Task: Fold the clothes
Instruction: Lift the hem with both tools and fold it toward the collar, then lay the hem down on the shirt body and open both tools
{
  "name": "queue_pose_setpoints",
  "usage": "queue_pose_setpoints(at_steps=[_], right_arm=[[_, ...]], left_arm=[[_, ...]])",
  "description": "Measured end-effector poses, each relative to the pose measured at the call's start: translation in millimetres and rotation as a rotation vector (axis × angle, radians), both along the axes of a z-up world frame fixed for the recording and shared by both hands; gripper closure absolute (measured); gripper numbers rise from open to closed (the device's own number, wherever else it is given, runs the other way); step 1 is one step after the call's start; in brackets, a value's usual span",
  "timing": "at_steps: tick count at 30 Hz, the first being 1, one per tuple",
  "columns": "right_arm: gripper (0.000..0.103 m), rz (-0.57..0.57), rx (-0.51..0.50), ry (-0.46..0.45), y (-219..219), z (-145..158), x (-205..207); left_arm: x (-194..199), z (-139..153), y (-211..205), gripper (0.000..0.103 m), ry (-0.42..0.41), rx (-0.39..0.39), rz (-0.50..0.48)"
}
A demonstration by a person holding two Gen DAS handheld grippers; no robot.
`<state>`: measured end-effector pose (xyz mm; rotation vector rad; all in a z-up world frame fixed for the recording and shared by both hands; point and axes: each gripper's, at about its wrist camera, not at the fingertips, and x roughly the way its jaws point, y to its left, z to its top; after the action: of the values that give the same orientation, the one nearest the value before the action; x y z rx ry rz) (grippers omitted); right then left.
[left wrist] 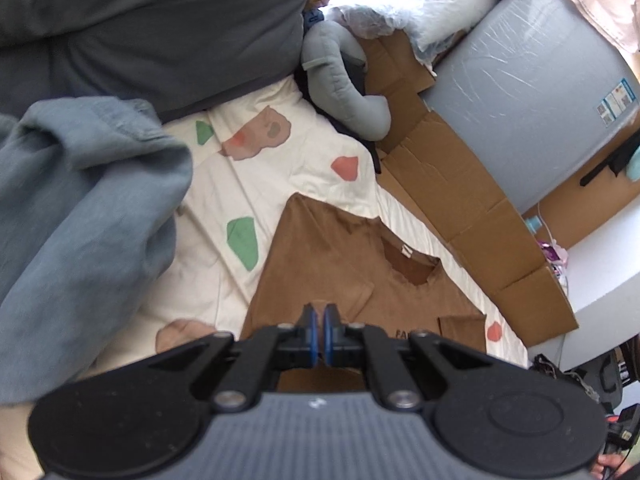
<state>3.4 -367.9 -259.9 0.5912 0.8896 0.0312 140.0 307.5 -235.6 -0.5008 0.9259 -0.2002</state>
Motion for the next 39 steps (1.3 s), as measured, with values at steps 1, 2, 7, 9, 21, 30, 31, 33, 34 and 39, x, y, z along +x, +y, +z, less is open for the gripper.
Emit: queue_pose_setpoints(at_steps=[1, 2, 7, 9, 21, 30, 31, 33, 34, 39], right_arm=[[0.101, 0.001, -0.004, 0.0, -0.9, -0.4, 5.7], [0.101, 0.002, -0.008, 0.0, -1.7, -0.7, 11.2], [0.101, 0.005, -0.031, 0.002, -6.2, -2.7, 38.6], [0.101, 0.008, -0.041, 0.004, -8.2, -3.9, 48.8], [0.1, 0.004, -0.088, 0.053, -23.0, -25.9, 103.7], [0.1, -0.002, -0.109, 0.105, -31.1, -58.1, 150.5], [0.1, -0.002, -0.111, 0.109, -31.6, -61.3, 155.2], [0.1, -0.005, -0.115, 0.12, -33.2, -67.5, 163.6], [0.1, -0.007, -0.118, 0.128, -34.3, -71.3, 167.8], [0.098, -0.031, -0.115, 0.179, -38.1, -88.4, 184.3]], left_arm=[[5.9, -0.7, -1.6, 0.1, -0.002, 0.004, -0.003], [11.6, -1.4, -3.3, 0.1, -0.004, 0.007, -0.006], [38.8, -5.5, -11.7, 0.1, -0.013, 0.023, -0.015], [49.6, -7.7, -14.9, 0.1, -0.012, 0.031, -0.021], [114.3, -30.7, -39.2, 0.099, 0.002, 0.081, -0.06], [158.0, -59.3, -57.6, 0.099, 0.03, 0.144, -0.048], [161.8, -62.7, -58.9, 0.099, 0.035, 0.15, -0.048], [169.6, -69.6, -61.6, 0.099, 0.044, 0.161, -0.046], [173.4, -73.0, -62.9, 0.099, 0.048, 0.167, -0.045], [187.5, -88.4, -67.9, 0.098, 0.092, 0.19, -0.029]])
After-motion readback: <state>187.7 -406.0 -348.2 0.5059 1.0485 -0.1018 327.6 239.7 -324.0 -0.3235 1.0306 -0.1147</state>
